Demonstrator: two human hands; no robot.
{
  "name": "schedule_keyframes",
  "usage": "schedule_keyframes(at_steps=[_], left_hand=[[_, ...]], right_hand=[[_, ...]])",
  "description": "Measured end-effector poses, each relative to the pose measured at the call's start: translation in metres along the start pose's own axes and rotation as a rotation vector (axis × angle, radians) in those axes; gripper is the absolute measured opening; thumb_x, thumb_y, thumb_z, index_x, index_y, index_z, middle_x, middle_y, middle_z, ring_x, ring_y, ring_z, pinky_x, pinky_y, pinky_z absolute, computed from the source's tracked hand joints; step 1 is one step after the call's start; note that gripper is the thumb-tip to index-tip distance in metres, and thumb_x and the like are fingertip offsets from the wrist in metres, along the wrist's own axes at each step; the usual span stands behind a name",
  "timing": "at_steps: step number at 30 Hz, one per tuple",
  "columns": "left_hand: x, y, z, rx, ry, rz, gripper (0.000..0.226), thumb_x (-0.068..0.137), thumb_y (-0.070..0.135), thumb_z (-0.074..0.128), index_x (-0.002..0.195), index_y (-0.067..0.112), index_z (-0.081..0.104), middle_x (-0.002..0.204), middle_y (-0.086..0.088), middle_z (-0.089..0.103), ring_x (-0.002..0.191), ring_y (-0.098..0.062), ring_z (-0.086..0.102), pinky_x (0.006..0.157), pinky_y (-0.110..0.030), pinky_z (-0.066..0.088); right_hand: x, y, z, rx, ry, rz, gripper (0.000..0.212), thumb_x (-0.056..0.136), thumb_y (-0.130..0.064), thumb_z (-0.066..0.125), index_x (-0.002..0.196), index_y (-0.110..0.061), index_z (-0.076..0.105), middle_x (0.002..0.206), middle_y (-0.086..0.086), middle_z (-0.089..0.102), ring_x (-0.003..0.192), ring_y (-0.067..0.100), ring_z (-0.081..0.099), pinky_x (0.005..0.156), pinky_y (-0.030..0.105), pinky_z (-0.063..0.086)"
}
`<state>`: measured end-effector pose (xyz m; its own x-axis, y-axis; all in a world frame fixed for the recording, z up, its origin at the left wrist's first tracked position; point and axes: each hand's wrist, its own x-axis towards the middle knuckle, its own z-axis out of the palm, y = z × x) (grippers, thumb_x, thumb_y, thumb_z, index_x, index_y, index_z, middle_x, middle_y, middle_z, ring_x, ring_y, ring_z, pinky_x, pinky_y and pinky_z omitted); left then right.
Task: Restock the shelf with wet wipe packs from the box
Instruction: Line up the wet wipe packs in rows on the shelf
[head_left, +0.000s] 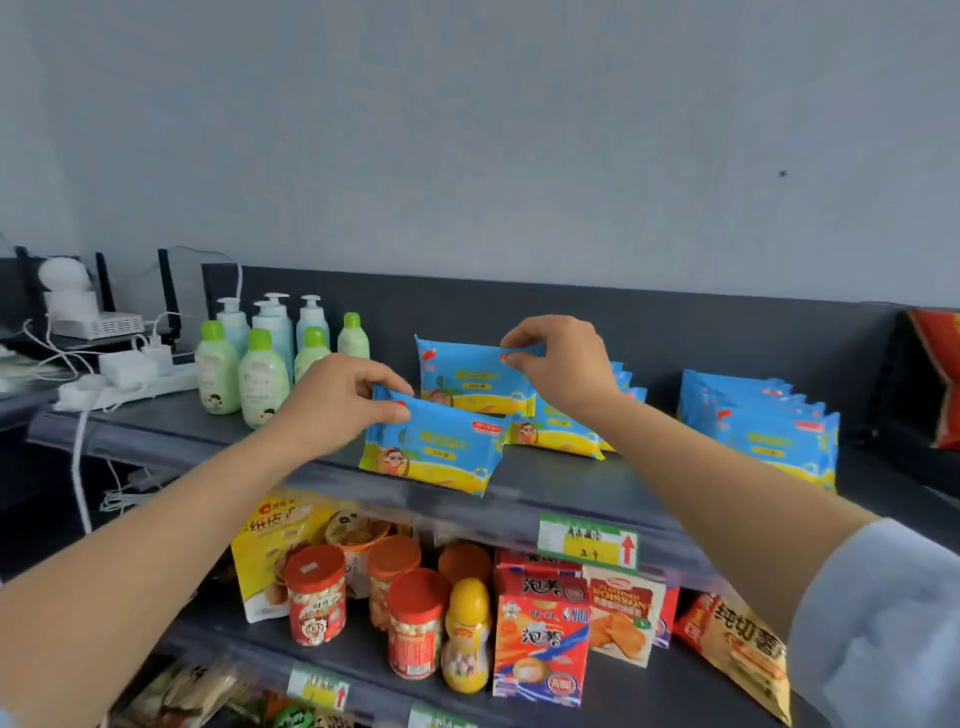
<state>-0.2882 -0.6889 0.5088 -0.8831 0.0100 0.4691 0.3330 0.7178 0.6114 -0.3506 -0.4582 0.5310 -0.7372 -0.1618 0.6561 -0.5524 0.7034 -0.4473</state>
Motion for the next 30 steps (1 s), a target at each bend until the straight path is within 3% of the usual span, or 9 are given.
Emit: schedule_keyframes(at_steps=[2,6,12,20,23,25,30], left_hand=[[0.017,-0.007,-0.001,0.007,0.022,-0.017,0.018,0.075,0.013,0.080,0.079,0.028,0.071,0.080,-0.007,0.071,0.080,-0.030,0.066,0.073,-0.038,0.053],[0.045,-0.024,0.001,-0.021,0.049,-0.044,0.024,0.074,0.010,0.080,0.074,0.032,0.069,0.084,-0.008,0.072,0.085,-0.033,0.067,0.082,-0.048,0.054],[0.080,-0.055,0.012,-0.025,0.023,-0.081,0.028,0.074,0.011,0.080,0.072,0.036,0.068,0.084,-0.009,0.072,0.085,-0.035,0.067,0.082,-0.051,0.054],[0.132,-0.092,0.022,0.022,-0.104,-0.044,0.025,0.074,0.009,0.080,0.074,0.032,0.070,0.085,-0.001,0.072,0.086,-0.027,0.068,0.081,-0.050,0.054],[0.152,-0.097,0.021,0.115,-0.185,0.005,0.015,0.077,0.012,0.077,0.083,0.025,0.070,0.080,0.011,0.067,0.074,-0.020,0.063,0.068,-0.035,0.053],[0.161,-0.096,0.020,0.210,-0.216,0.043,0.014,0.080,0.016,0.074,0.089,0.026,0.070,0.076,0.019,0.059,0.068,-0.005,0.055,0.059,-0.019,0.041],[0.179,-0.095,0.023,0.397,-0.285,0.145,0.012,0.085,0.020,0.070,0.096,0.022,0.070,0.069,0.027,0.048,0.066,0.006,0.049,0.058,-0.015,0.034]], right_hand=[[0.021,0.005,0.009,0.011,-0.026,0.002,0.011,0.086,-0.019,0.068,0.095,-0.022,0.073,0.099,-0.007,0.070,0.086,0.010,0.058,0.081,0.029,0.050],[0.058,0.017,0.028,0.032,-0.062,0.012,0.010,0.087,-0.017,0.067,0.095,-0.020,0.071,0.099,-0.005,0.067,0.075,0.011,0.056,0.066,0.030,0.053],[0.104,0.039,0.067,-0.027,-0.141,0.023,0.007,0.085,-0.016,0.069,0.091,-0.018,0.071,0.097,-0.005,0.069,0.092,0.013,0.061,0.073,0.023,0.045],[0.142,0.067,0.110,-0.105,-0.257,0.144,0.006,0.082,-0.016,0.073,0.085,-0.018,0.067,0.095,-0.003,0.069,0.089,0.014,0.062,0.073,0.025,0.046],[0.155,0.072,0.119,-0.131,-0.289,0.176,0.008,0.082,-0.017,0.074,0.082,-0.019,0.067,0.093,-0.004,0.069,0.086,0.013,0.063,0.072,0.025,0.049],[0.161,0.074,0.125,-0.139,-0.301,0.184,0.009,0.081,-0.018,0.075,0.081,-0.019,0.067,0.091,-0.004,0.068,0.084,0.012,0.063,0.072,0.026,0.051],[0.168,0.079,0.138,-0.170,-0.341,0.194,0.010,0.080,-0.018,0.076,0.078,-0.018,0.066,0.085,-0.003,0.067,0.076,0.011,0.062,0.072,0.026,0.054]])
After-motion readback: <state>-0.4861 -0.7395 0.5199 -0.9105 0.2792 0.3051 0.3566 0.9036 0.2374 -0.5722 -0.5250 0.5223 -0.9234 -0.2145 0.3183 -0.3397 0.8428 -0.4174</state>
